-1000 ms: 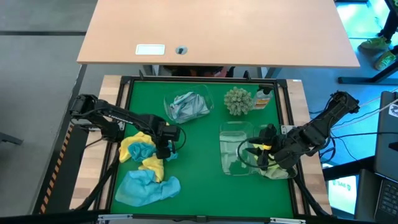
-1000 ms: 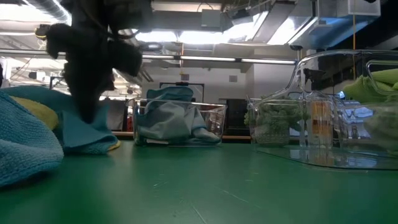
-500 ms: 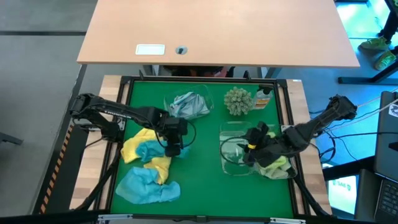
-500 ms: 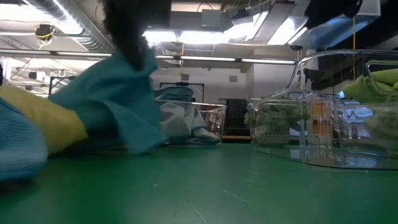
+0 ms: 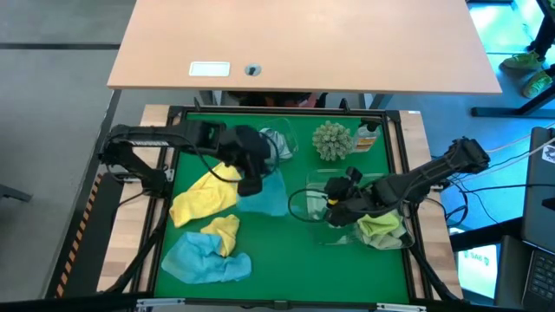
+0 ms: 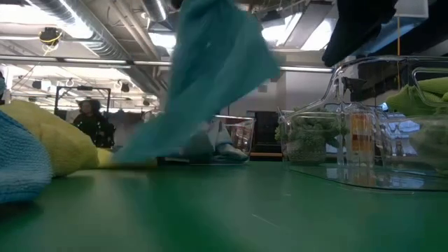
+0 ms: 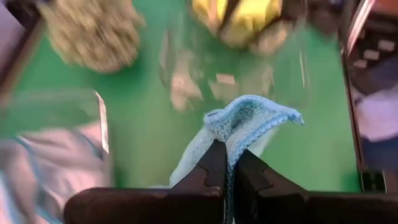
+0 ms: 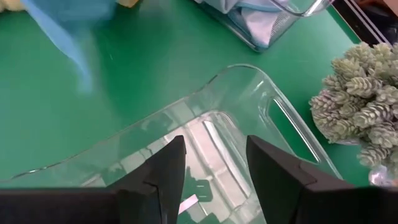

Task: Sort microfiber towel by color & place in baskets
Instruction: Put the top blue towel into the top transparent bin

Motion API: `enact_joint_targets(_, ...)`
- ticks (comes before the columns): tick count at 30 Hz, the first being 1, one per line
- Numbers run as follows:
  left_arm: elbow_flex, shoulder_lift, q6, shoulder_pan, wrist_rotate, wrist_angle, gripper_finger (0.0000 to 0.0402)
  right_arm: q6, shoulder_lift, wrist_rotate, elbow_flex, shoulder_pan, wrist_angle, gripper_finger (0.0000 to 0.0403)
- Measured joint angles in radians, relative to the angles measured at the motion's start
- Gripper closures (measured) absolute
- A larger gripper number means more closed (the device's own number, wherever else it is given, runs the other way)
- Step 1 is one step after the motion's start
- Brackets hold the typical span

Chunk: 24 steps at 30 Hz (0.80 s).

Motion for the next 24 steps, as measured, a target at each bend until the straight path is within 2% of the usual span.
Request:
enact_joint_targets(10,0.243,0.000,0.124,0.096,-0.107,0.022,0.0401,-0.032,0.024,-0.014,0.000,0.002,0.078,0.0233)
enact_joint_targets(16,0.345,0.000,0.186,0.185,-0.125,0.064,0.0401,-0.032,0.024,-0.016,0.000,0.002,0.093,0.0233)
enact_joint_targets(24,0.384,-0.001,0.205,0.293,-0.125,0.104,0.0401,-0.032,0.024,-0.016,0.000,0.003,0.094,0.0233)
